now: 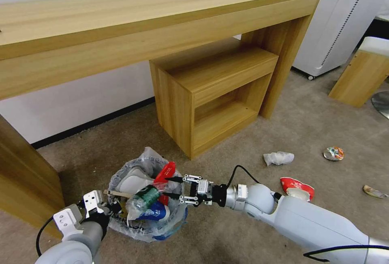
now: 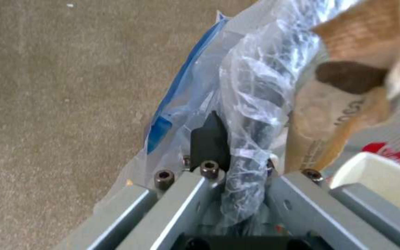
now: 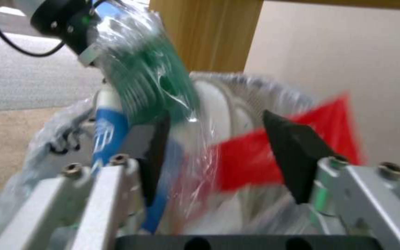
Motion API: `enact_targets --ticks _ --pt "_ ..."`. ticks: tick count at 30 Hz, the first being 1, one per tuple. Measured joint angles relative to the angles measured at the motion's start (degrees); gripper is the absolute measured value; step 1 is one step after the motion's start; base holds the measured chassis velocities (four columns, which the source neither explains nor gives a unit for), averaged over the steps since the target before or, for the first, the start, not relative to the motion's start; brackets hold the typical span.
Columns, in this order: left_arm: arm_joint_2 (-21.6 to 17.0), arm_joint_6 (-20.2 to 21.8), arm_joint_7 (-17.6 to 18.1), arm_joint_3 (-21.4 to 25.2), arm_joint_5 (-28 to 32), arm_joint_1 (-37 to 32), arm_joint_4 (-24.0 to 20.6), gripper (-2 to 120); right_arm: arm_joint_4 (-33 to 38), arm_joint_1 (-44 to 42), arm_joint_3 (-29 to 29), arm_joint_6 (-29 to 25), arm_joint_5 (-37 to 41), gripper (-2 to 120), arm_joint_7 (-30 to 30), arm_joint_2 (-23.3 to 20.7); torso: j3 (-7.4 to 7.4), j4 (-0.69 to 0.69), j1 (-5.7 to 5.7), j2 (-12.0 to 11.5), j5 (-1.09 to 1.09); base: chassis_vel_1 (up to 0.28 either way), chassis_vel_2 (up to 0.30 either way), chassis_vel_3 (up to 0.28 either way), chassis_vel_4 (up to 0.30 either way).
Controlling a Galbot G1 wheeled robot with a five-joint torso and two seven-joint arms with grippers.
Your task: Pick up the trash bin and place the garbage on the floor into it.
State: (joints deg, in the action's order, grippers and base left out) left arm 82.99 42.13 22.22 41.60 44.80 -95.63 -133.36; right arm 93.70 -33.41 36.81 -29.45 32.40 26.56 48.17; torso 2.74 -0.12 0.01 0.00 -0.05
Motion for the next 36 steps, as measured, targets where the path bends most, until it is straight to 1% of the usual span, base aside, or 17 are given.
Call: enact_targets --ticks 1,2,5,7,9,11,13,19,22,23,26,29,31,33,34,35,36 --pt "0.0 0.0 0.0 0.0 0.0 0.0 0.1 0 0.0 0.0 -0.2 0.0 0.0 62 0.0 0.0 0.00 0.00 0.00 0.0 0.00 0.000 0.000 0.000 0.000" --pt "0.0 0.0 0.0 0.0 0.0 0.0 0.1 0 0.0 0.0 -0.2 0.0 0.0 62 0.0 0.0 0.00 0.00 0.00 0.0 0.00 0.000 0.000 0.000 0.000" --pt "0.0 0.0 0.0 0.0 0.0 -0.1 0.1 0 0.2 -0.2 -1.0 0.0 0.0 79 -0.5 0.1 0.00 -0.01 0.00 0.0 0.01 0.000 0.000 0.000 0.000" --pt "0.0 0.0 0.0 0.0 0.0 -0.2 0.1 0 0.2 -0.3 -1.1 0.0 0.0 80 -0.6 0.2 0.00 0.00 0.00 0.0 0.00 0.000 0.000 0.000 0.000" --pt "0.1 0.0 0.0 0.0 -0.2 -0.3 0.3 0 0.8 -0.4 -2.0 0.3 0.2 92 -1.7 0.6 0.00 -0.01 0.00 0.0 0.01 0.000 0.000 0.000 0.000" --pt "0.1 0.0 0.0 0.0 -0.3 -0.3 0.3 0 1.1 -0.4 -2.3 0.4 0.3 93 -2.1 0.7 0.00 0.00 0.00 0.0 0.00 0.000 0.000 0.000 0.000" --pt "0.1 0.0 0.0 0.0 -0.5 -0.4 0.5 0 2.2 -0.6 -3.8 1.2 1.0 100 -4.0 1.1 0.00 0.00 0.00 0.0 0.00 0.000 0.000 0.000 0.000" --pt "0.1 0.0 -0.2 0.1 -0.7 -0.4 0.8 0 3.5 -0.9 -7.8 2.7 2.0 100 -7.7 2.1 0.00 0.00 0.00 0.0 0.00 0.000 0.000 0.000 0.000" --pt "-0.1 0.0 -0.2 0.4 -0.7 -0.3 0.9 0 3.9 -1.9 -11.8 4.1 2.6 100 -10.2 2.1 0.00 0.00 0.00 0.0 0.00 0.000 0.000 0.000 0.000" --pt "-0.1 0.0 -0.2 0.4 -0.7 -0.3 0.9 0 3.9 -1.9 -11.8 4.1 2.6 100 -10.2 2.1 0.00 0.00 0.00 0.0 0.00 0.000 0.000 0.000 0.000" --pt "-0.3 0.0 -0.2 0.5 -0.7 -0.2 1.1 0 3.9 -3.2 -14.8 5.3 2.4 100 -12.4 1.8 0.00 0.00 0.00 0.0 0.00 0.000 0.000 0.000 0.000" --pt "-0.5 0.0 -0.2 0.6 -0.6 0.2 1.7 0 4.2 -6.2 -19.8 8.2 1.4 100 -17.2 1.1 0.00 0.00 0.00 0.0 0.01 0.000 0.000 0.000 0.000" --pt "-0.5 0.0 -0.2 0.6 -0.6 0.3 1.8 0 4.3 -6.8 -20.7 8.7 0.9 100 -18.3 0.9 0.00 0.00 0.00 0.0 0.01 0.000 0.000 0.000 0.000" --pt "-0.6 0.0 -0.3 0.6 -0.6 0.7 2.4 0 5.3 -10.3 -24.6 12.4 -0.9 100 -23.5 -0.9 0.00 0.00 0.00 0.0 0.01 0.000 0.000 0.000 0.000" --pt "-0.7 0.0 -0.3 0.6 -0.6 0.8 2.5 0 5.5 -11.1 -25.3 13.0 -1.2 100 -24.7 -1.3 0.00 0.00 0.00 0.0 0.01 0.000 0.000 0.000 0.000" --pt "-0.8 0.0 -0.3 0.6 -0.5 1.1 2.9 0 6.6 -14.0 -27.6 15.4 -2.0 100 -27.5 -3.2 0.00 -0.01 0.00 0.0 0.03 0.000 0.000 0.000 0.000" --pt "-0.8 0.0 -0.3 0.6 -0.5 1.1 2.9 0 6.6 -14.0 -27.6 15.4 -2.0 100 -27.5 -3.2 0.00 -0.01 0.00 0.0 0.03 0.000 0.000 0.000 0.000"
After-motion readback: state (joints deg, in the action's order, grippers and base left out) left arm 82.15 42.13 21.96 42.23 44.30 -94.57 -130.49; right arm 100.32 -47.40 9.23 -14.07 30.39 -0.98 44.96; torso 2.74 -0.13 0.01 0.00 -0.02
